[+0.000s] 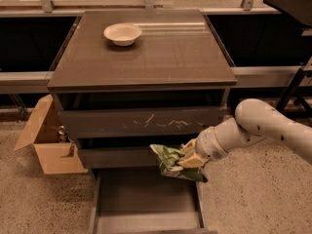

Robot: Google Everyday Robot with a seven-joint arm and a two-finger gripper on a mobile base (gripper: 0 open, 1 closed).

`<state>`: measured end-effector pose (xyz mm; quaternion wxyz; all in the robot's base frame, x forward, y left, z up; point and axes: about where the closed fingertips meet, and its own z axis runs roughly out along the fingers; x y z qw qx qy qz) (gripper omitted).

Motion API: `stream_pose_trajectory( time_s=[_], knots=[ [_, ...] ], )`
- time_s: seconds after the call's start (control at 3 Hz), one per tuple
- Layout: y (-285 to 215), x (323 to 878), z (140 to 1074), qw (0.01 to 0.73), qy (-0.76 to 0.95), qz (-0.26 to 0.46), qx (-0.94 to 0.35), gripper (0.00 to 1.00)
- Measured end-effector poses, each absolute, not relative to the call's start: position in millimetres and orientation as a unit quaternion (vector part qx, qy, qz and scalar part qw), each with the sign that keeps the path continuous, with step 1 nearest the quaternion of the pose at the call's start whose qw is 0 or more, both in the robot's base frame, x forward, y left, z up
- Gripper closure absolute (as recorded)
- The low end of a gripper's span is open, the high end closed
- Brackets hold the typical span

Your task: Place green jalapeno chip bag into bottom drawer

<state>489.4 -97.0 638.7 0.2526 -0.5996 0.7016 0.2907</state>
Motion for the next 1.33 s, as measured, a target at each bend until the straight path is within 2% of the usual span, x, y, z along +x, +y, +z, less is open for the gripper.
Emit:
stream_pose_trajectory(
  time_s=[0.67,1.33],
  knots=[
    [-92,489,609,0.235,0.711,0.286,-0.598,1.0],
    [-78,494,488,0.219,0.723,0.307,-0.579,1.0]
  ],
)
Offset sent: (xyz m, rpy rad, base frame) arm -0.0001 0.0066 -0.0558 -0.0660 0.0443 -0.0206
